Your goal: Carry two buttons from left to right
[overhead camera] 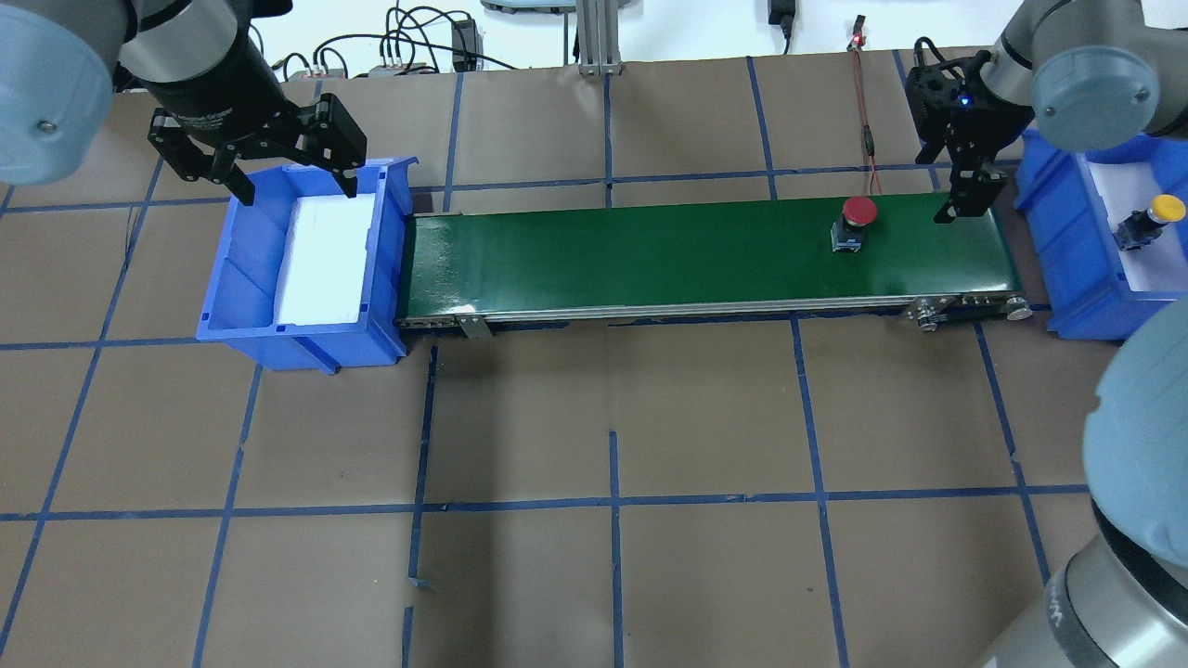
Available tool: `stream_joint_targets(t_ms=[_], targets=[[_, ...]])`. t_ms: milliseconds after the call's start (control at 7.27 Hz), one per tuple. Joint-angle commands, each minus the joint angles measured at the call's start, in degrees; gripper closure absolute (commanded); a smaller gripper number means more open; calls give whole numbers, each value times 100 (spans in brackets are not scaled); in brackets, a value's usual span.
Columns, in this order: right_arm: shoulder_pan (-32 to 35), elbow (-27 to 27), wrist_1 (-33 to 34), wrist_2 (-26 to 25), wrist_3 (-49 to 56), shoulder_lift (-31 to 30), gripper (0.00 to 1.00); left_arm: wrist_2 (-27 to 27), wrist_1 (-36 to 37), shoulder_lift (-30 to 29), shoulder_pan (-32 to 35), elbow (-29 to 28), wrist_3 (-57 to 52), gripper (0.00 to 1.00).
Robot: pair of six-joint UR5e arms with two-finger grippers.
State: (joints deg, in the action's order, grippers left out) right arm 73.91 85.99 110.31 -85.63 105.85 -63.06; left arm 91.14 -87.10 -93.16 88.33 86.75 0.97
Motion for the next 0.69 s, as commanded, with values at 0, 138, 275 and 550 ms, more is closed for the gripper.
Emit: stream_joint_targets(t_ms=[0, 138, 275, 550], targets=[[18, 180, 34, -32, 14, -66, 1, 0, 9, -9, 0, 0, 0, 0], [18, 303, 35, -67, 23, -110, 1, 0, 0, 0, 0, 0, 0, 0], [27, 374, 44, -76, 6, -145, 1, 0, 9, -17, 0, 0, 0, 0], [27, 401, 558, -137, 50, -190, 0, 0, 9, 0, 0, 0, 0, 0]])
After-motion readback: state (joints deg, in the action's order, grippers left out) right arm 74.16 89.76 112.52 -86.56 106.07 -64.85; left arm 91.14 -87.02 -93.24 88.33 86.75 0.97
